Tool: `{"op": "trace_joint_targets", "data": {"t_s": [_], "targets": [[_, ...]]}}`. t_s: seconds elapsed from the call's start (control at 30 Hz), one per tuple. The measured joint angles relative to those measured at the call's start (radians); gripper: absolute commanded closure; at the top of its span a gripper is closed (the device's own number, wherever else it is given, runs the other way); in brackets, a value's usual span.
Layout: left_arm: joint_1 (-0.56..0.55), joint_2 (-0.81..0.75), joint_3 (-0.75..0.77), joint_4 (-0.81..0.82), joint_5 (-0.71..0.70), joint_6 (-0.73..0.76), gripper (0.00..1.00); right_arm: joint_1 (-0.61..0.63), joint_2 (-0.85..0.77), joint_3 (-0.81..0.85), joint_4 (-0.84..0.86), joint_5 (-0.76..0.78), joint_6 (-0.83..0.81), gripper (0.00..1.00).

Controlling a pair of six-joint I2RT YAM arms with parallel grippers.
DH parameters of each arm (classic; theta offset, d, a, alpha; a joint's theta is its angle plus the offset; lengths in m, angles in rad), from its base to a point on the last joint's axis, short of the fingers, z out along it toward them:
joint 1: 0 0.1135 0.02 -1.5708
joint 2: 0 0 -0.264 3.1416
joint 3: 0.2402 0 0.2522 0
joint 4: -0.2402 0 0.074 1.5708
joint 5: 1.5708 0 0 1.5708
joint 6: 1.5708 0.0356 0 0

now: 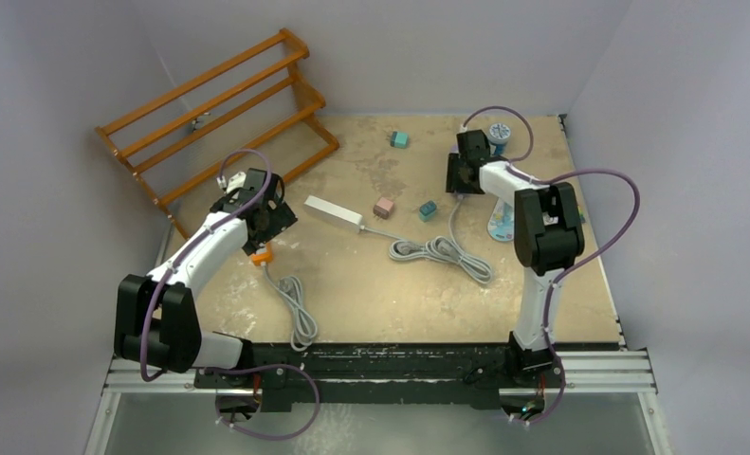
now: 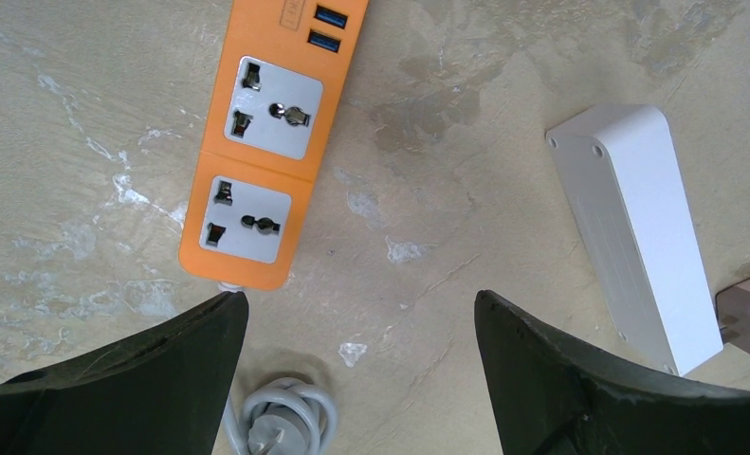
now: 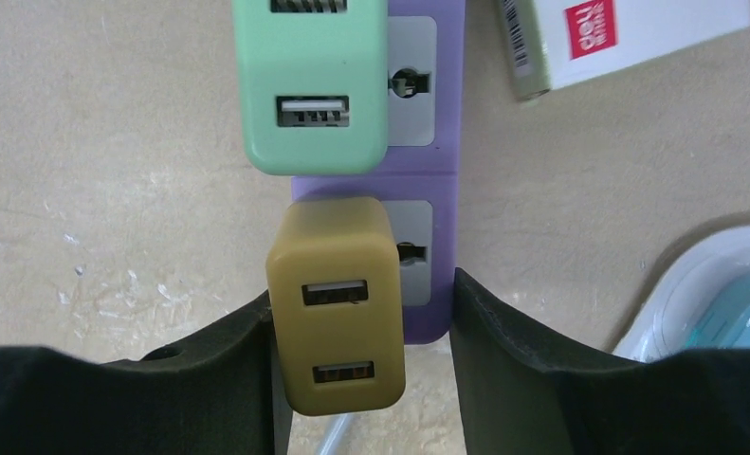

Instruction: Insert the plug

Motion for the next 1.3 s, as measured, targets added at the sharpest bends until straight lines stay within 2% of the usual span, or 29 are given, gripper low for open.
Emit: {"op": "trace_joint_targets", "data": {"t_s": [0.1, 0.23, 0.4, 0.5, 0.6, 0.73, 0.87, 1.1, 1.3], "targets": [[0.000, 0.000, 0.000, 0.000, 0.004, 0.000, 0.11, -0.003, -0.029, -0.026, -0.016, -0.002, 0.017, 0.15], [0.000, 0.000, -0.002, 0.001, 0.005, 0.004, 0.10, -0.009, -0.129, -0.058, -0.058, -0.011, 0.042, 0.08], [0.000, -0.016, -0.018, 0.005, 0.002, 0.021, 0.09, 0.004, -0.338, -0.103, -0.049, -0.035, 0.048, 0.10], [0.000, -0.038, -0.027, 0.007, -0.002, 0.027, 0.09, 0.054, -0.507, -0.211, -0.027, -0.046, 0.042, 0.15], [0.000, -0.054, -0.034, 0.007, -0.002, 0.029, 0.09, 0.166, -0.674, -0.360, -0.011, -0.074, 0.036, 0.17], [0.000, -0.055, -0.034, 0.014, 0.007, 0.029, 0.10, 0.317, -0.829, -0.540, 0.005, -0.100, 0.044, 0.14], [-0.021, -0.052, -0.033, 0.026, 0.015, 0.020, 0.11, 0.319, -0.851, -0.626, -0.013, -0.067, 0.088, 0.13], [-0.179, 0.055, 0.015, 0.031, 0.006, -0.030, 0.11, 0.317, -0.809, -0.660, -0.047, -0.009, 0.154, 0.14], [-0.244, 0.168, 0.055, 0.055, 0.018, -0.091, 0.11, 0.333, -0.706, -0.654, -0.061, 0.017, 0.177, 0.27]]}}
